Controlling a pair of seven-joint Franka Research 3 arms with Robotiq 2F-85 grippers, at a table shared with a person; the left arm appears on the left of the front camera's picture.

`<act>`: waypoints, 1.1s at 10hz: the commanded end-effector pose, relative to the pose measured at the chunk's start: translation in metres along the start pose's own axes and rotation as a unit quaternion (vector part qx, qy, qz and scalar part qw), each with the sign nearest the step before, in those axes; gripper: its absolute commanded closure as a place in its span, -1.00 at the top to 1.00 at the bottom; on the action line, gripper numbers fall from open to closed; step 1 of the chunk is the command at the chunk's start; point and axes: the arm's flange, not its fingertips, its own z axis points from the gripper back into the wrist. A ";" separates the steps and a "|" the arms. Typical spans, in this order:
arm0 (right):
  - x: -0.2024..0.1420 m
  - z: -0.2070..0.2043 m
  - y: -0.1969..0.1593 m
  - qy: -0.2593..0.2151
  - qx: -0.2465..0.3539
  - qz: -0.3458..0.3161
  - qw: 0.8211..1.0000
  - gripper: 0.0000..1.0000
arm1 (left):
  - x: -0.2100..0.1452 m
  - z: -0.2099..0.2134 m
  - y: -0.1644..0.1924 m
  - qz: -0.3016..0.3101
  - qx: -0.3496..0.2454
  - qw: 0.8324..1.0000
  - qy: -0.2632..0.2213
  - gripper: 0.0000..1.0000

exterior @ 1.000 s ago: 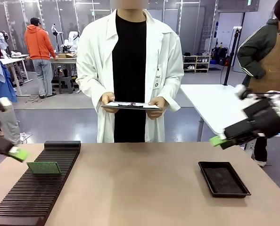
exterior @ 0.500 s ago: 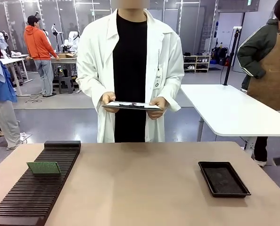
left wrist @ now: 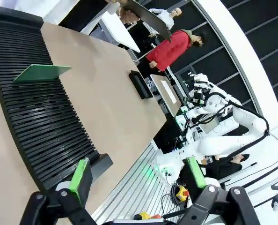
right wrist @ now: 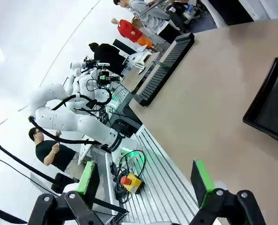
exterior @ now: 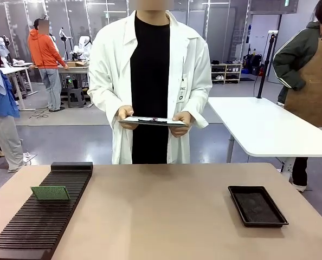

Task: Inspect the PCB.
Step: Pick up the Blank PCB and present it to the human.

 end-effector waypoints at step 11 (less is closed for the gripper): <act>0.000 0.002 -0.001 0.000 -0.004 -0.010 1.000 1.00 | 0.014 0.012 -0.033 -0.082 0.044 0.995 0.030 1.00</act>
